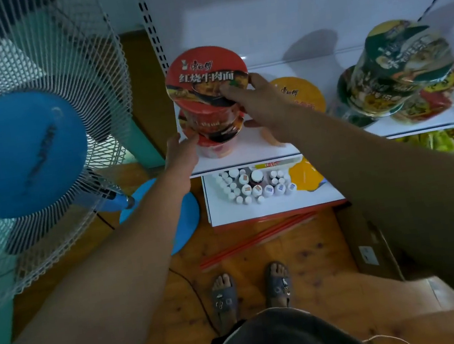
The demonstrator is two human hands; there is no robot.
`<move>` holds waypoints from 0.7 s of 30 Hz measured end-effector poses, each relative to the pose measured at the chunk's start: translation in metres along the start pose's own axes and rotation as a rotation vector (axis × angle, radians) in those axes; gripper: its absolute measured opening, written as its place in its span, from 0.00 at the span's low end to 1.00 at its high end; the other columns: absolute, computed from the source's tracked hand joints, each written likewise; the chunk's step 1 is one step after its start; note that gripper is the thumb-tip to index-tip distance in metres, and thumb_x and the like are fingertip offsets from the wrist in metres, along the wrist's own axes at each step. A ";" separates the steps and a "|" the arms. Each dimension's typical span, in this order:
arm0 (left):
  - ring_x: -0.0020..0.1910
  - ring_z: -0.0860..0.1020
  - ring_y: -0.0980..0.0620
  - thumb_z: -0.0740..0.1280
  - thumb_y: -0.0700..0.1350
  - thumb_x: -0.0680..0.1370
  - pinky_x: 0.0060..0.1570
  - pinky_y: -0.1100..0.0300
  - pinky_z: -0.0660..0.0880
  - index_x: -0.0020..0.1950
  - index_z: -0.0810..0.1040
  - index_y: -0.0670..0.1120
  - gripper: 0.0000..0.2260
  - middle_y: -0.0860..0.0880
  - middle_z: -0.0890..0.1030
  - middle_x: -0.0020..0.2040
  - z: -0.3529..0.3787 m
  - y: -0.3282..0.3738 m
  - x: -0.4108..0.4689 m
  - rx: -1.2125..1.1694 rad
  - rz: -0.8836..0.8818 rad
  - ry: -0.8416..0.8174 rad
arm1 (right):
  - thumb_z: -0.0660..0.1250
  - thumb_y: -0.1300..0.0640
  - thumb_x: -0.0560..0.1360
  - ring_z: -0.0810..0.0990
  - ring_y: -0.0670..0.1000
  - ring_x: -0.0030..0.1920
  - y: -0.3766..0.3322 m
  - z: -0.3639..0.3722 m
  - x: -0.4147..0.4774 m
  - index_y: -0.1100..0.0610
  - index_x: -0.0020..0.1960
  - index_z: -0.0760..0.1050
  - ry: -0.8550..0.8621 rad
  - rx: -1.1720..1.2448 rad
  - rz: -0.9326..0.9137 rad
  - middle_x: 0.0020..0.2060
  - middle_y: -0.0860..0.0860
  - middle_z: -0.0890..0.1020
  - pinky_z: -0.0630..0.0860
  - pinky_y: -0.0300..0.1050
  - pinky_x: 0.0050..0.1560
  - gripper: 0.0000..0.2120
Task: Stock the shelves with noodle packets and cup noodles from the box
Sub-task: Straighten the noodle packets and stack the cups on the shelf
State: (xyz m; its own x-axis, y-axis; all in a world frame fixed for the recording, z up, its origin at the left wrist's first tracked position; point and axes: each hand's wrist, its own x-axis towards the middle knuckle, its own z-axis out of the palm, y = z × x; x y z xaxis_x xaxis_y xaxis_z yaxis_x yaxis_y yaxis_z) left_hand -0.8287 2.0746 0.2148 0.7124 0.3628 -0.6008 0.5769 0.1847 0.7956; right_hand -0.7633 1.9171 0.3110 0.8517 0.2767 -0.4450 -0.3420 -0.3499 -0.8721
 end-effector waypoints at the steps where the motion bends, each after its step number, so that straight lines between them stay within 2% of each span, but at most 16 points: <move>1: 0.62 0.76 0.50 0.66 0.58 0.71 0.53 0.55 0.73 0.73 0.66 0.51 0.31 0.47 0.75 0.67 0.000 -0.002 0.001 0.005 0.015 0.011 | 0.66 0.48 0.78 0.78 0.53 0.58 -0.001 0.000 0.001 0.53 0.70 0.68 0.012 0.019 -0.005 0.60 0.52 0.78 0.78 0.49 0.51 0.23; 4: 0.59 0.78 0.49 0.64 0.58 0.73 0.58 0.51 0.76 0.68 0.71 0.50 0.25 0.47 0.79 0.62 0.000 -0.004 0.015 0.015 0.081 0.036 | 0.63 0.52 0.81 0.80 0.49 0.50 -0.008 -0.005 0.003 0.55 0.66 0.72 0.076 0.036 -0.038 0.50 0.49 0.80 0.77 0.42 0.42 0.16; 7: 0.60 0.78 0.48 0.62 0.55 0.78 0.63 0.46 0.75 0.66 0.73 0.52 0.18 0.48 0.79 0.62 -0.001 0.003 0.018 0.055 0.112 0.039 | 0.61 0.51 0.82 0.80 0.47 0.48 -0.010 -0.009 0.003 0.55 0.66 0.73 0.080 0.003 -0.070 0.48 0.47 0.79 0.76 0.38 0.39 0.15; 9: 0.60 0.78 0.48 0.62 0.52 0.81 0.62 0.48 0.76 0.64 0.75 0.52 0.13 0.48 0.80 0.61 -0.002 0.009 0.017 0.098 0.133 0.045 | 0.58 0.48 0.82 0.79 0.47 0.51 -0.007 -0.009 0.002 0.54 0.65 0.72 0.061 -0.026 -0.076 0.50 0.47 0.80 0.76 0.39 0.42 0.15; 12: 0.59 0.78 0.47 0.58 0.51 0.83 0.59 0.50 0.75 0.58 0.74 0.55 0.07 0.49 0.79 0.57 -0.005 0.019 0.020 0.155 0.153 0.014 | 0.52 0.43 0.83 0.77 0.50 0.58 -0.002 -0.008 0.003 0.52 0.67 0.71 0.069 -0.011 -0.041 0.60 0.50 0.78 0.78 0.46 0.55 0.20; 15: 0.62 0.76 0.48 0.56 0.55 0.84 0.60 0.50 0.76 0.62 0.72 0.58 0.10 0.49 0.77 0.64 -0.010 0.020 0.020 0.189 0.153 -0.033 | 0.46 0.43 0.84 0.75 0.51 0.61 0.006 -0.007 0.001 0.52 0.70 0.70 0.084 0.126 0.013 0.63 0.52 0.76 0.75 0.48 0.61 0.23; 17: 0.62 0.76 0.49 0.57 0.59 0.82 0.61 0.49 0.75 0.67 0.72 0.56 0.16 0.49 0.77 0.66 -0.009 0.016 0.018 0.169 0.173 0.005 | 0.45 0.46 0.85 0.74 0.51 0.60 0.013 -0.004 -0.003 0.52 0.70 0.70 0.073 0.171 0.017 0.62 0.53 0.76 0.73 0.47 0.60 0.21; 18: 0.61 0.77 0.49 0.59 0.60 0.81 0.61 0.49 0.76 0.67 0.72 0.53 0.18 0.49 0.77 0.64 -0.008 0.012 0.017 0.136 0.183 0.055 | 0.46 0.48 0.85 0.74 0.51 0.59 0.016 -0.002 -0.004 0.51 0.67 0.70 0.068 0.167 0.014 0.60 0.52 0.76 0.73 0.47 0.59 0.19; 21: 0.57 0.77 0.50 0.65 0.54 0.79 0.56 0.52 0.75 0.53 0.74 0.50 0.09 0.50 0.78 0.54 -0.003 -0.002 0.007 0.001 0.187 0.100 | 0.47 0.53 0.84 0.74 0.53 0.61 0.026 0.006 -0.002 0.51 0.62 0.70 0.072 0.136 0.001 0.58 0.55 0.76 0.72 0.53 0.64 0.15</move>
State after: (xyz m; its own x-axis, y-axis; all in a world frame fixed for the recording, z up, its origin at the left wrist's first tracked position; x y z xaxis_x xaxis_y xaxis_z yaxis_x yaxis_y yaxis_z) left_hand -0.8256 2.0792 0.2088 0.7638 0.4799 -0.4317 0.4389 0.1042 0.8925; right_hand -0.7761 1.9127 0.2878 0.8760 0.2094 -0.4345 -0.3895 -0.2241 -0.8933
